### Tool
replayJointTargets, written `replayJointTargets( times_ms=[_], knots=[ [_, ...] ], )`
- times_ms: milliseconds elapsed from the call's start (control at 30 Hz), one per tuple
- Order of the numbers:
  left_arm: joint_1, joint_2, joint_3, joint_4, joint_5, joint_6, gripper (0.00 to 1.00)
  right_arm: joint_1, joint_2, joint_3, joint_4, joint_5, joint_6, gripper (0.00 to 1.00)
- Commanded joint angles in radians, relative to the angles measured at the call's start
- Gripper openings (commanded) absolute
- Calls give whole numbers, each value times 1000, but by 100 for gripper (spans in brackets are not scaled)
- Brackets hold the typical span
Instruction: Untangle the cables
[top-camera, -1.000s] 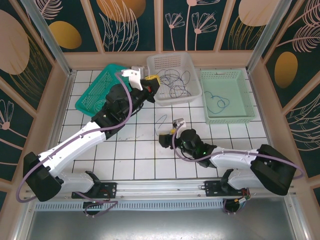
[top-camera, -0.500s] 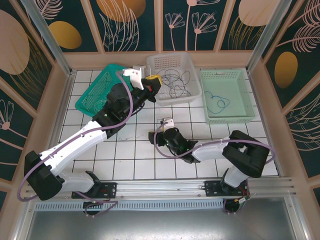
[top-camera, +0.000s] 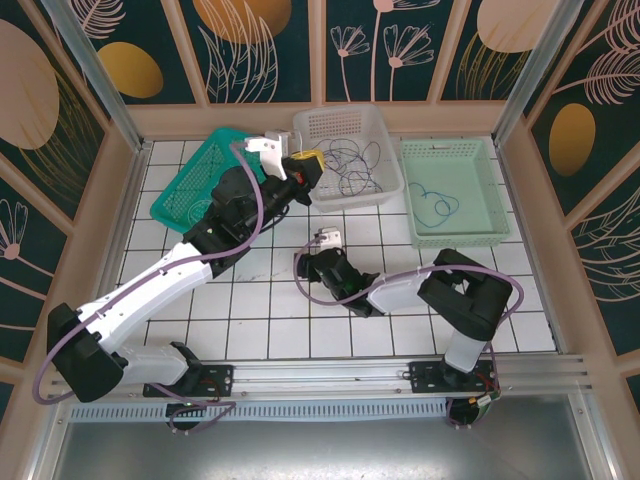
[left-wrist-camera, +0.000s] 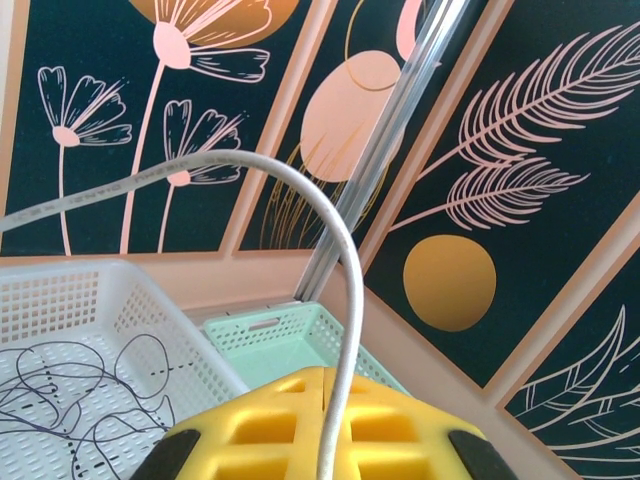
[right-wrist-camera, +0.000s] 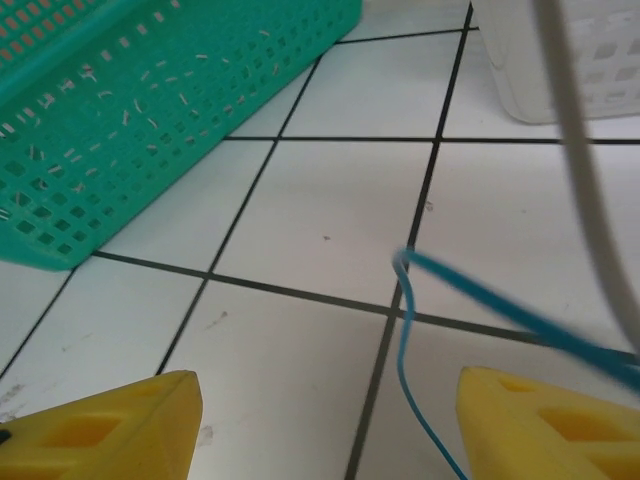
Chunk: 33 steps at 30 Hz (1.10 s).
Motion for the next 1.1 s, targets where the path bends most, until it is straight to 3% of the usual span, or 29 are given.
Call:
replayJointTargets(
  times_ms=[0, 267, 400, 533, 733, 800, 867, 1067],
  knots=[
    [3, -26, 13, 38, 20, -17, 3, -6, -22, -44, 11, 42, -14, 70],
    [2, -24, 14, 57, 62, -45, 2, -41, 101, 42, 134, -1, -136, 75],
    [2, -32, -1, 70, 67, -57, 2, -65, 143, 58, 147, -2, -143, 73],
    [2, -28, -5, 87, 76, -72, 1, -94, 180, 40, 250, -56, -164, 59],
    [2, -47, 5, 72, 40, -53, 1, -103, 225, 36, 300, -216, -220, 17],
    [2, -65, 14, 46, 4, -27, 2, -109, 221, 19, 290, -262, -212, 7],
    [2, -85, 35, 2, -49, 19, 3, -108, 204, -12, 275, -279, -203, 1],
    [5, -140, 114, -106, -212, 163, 5, -105, 116, -144, 234, -304, -160, 0]
  ],
)
